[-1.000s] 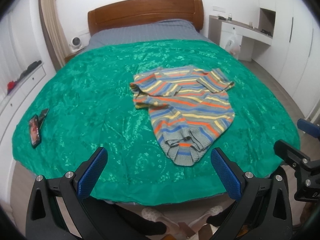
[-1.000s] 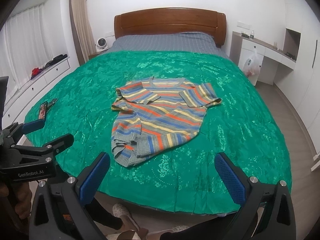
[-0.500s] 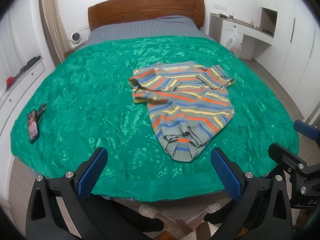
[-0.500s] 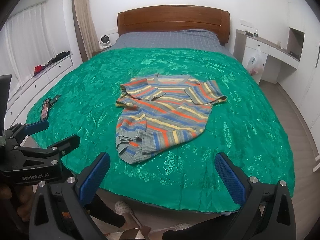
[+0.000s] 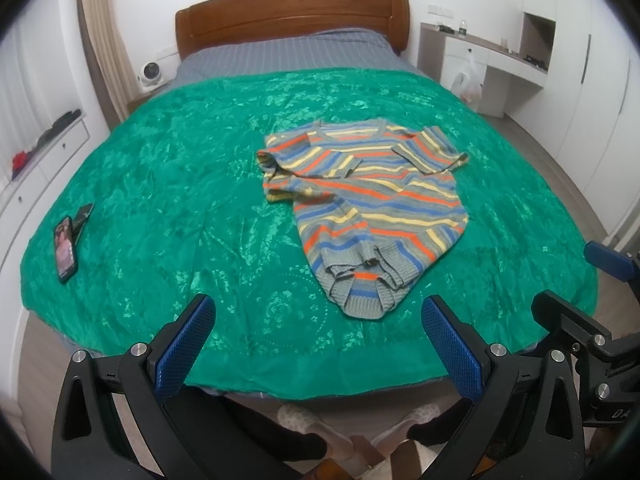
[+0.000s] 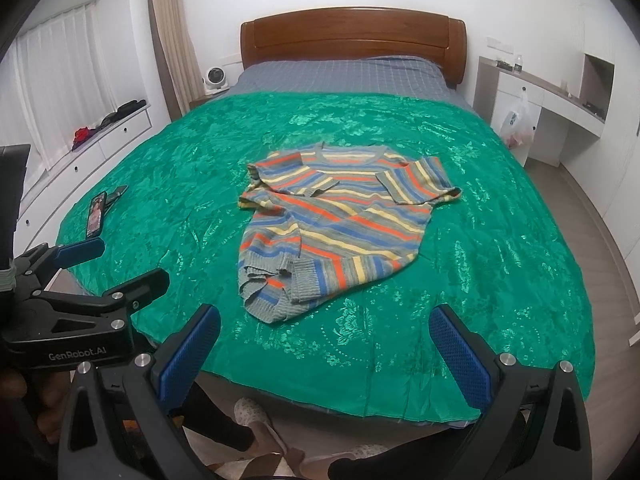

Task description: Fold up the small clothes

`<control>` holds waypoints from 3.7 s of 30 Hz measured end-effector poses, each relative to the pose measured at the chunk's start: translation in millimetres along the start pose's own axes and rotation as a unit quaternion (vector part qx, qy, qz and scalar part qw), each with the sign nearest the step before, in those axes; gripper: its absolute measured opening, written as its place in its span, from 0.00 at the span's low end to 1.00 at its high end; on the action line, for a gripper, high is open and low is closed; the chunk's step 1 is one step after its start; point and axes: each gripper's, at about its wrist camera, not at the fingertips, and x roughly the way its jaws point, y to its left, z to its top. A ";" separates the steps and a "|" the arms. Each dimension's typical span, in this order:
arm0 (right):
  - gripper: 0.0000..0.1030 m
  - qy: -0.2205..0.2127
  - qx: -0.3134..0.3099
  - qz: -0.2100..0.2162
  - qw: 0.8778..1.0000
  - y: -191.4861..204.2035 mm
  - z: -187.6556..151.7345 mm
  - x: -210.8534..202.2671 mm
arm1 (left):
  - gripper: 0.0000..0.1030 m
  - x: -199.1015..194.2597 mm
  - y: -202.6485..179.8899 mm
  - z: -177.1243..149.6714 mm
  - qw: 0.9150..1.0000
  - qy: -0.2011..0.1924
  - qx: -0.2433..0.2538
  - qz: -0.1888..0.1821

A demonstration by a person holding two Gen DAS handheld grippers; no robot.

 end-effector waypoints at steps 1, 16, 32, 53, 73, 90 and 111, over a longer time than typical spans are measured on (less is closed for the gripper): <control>1.00 0.001 0.000 0.000 1.000 0.1 0.0 0.0 | 1.00 0.0 0.2 0.0 1.000 0.000 0.000 0.000; 1.00 -0.001 -0.002 -0.007 1.000 0.9 1.8 -2.1 | 1.00 -2.6 1.5 0.0 1.000 -0.004 0.000 0.001; 1.00 0.003 0.009 -0.050 0.999 -32.6 5.5 6.4 | 1.00 15.7 62.2 -3.8 0.997 0.022 -0.060 0.039; 0.14 0.093 -0.026 0.027 0.995 -11.7 -15.8 205.8 | 1.00 31.3 76.0 -36.2 0.994 0.071 -0.078 0.037; 0.16 0.099 0.109 0.033 0.989 -84.0 -74.7 149.4 | 0.74 234.6 -85.0 16.2 0.980 0.162 0.077 -0.083; 0.75 0.098 0.138 0.083 0.982 -107.0 -75.2 108.9 | 0.08 164.2 69.3 -32.9 0.969 0.111 -0.120 -0.185; 0.30 0.147 0.260 0.130 0.945 -159.4 -107.7 154.1 | 0.63 146.4 82.9 -53.4 0.966 0.083 -0.099 -0.225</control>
